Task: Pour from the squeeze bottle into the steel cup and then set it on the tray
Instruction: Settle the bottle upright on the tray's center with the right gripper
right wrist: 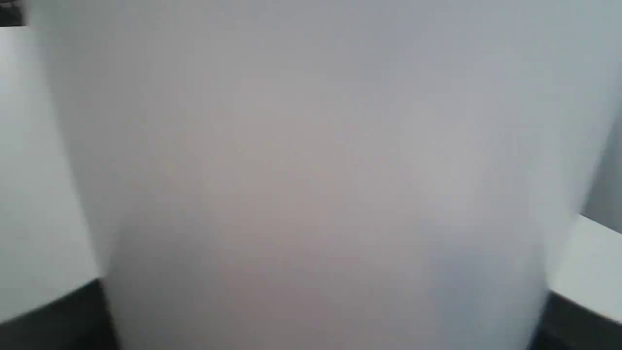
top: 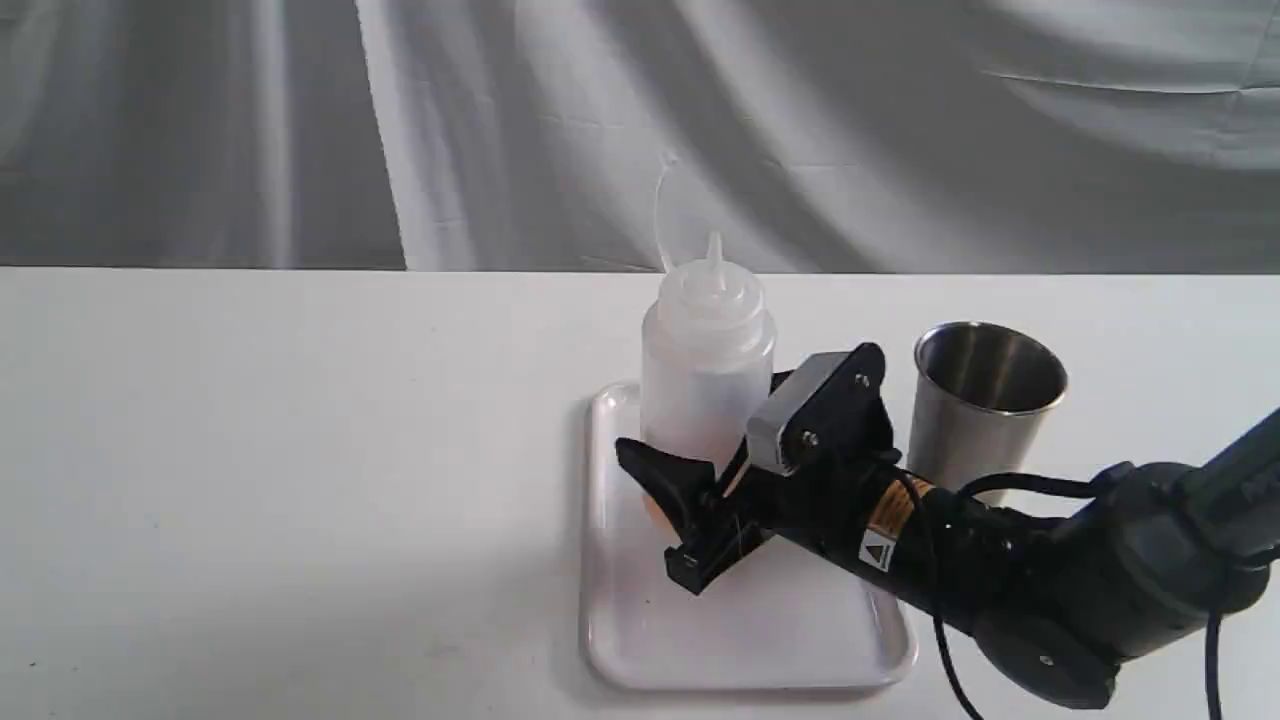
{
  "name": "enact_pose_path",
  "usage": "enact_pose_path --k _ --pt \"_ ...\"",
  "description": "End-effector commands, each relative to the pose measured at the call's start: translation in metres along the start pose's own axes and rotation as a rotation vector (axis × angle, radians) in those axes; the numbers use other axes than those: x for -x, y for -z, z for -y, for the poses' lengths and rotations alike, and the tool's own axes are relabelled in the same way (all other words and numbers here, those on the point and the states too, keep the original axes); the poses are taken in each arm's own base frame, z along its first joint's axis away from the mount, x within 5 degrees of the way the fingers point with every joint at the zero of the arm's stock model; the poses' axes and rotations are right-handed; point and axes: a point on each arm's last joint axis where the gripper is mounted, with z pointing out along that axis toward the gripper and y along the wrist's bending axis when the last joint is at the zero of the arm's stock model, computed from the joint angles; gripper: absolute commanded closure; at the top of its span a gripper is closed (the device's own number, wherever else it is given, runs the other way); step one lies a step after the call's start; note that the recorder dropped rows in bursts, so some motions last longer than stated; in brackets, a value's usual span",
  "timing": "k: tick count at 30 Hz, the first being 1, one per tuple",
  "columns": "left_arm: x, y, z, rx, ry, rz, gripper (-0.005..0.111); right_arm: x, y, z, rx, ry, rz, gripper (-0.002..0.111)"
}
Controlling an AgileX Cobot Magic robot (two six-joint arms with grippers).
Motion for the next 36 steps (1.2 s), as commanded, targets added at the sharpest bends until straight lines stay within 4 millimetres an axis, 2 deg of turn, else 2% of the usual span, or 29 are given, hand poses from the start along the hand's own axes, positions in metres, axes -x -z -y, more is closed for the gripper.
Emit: enact_pose_path --k 1,5,10,16,21,26,31,36 --pt "0.000 0.000 0.000 -0.008 0.000 0.008 0.107 0.002 0.001 0.002 -0.005 0.011 0.009 0.108" --pt "0.000 0.000 0.000 -0.008 0.000 0.008 0.107 -0.002 0.001 0.004 -0.020 0.005 -0.033 0.108" --pt "0.000 0.000 0.000 -0.008 0.002 0.008 0.107 0.001 0.001 0.004 -0.027 -0.004 0.030 0.108" --pt "0.000 0.000 0.000 -0.008 0.002 0.008 0.107 -0.013 0.000 0.002 -0.027 -0.028 0.032 0.108" --pt "0.000 0.000 0.000 -0.008 0.000 0.008 0.107 -0.015 0.000 0.001 -0.022 -0.028 0.027 0.108" --pt "0.000 0.000 0.000 -0.008 0.000 0.008 0.107 -0.030 0.000 0.001 -0.045 -0.054 -0.010 0.108" --pt "0.000 0.000 0.000 -0.008 0.000 0.008 0.107 -0.033 0.000 0.001 -0.049 -0.058 -0.016 0.108" --pt "0.000 0.000 0.000 -0.008 0.002 0.008 0.107 -0.043 0.000 0.001 -0.060 -0.078 -0.040 0.108"
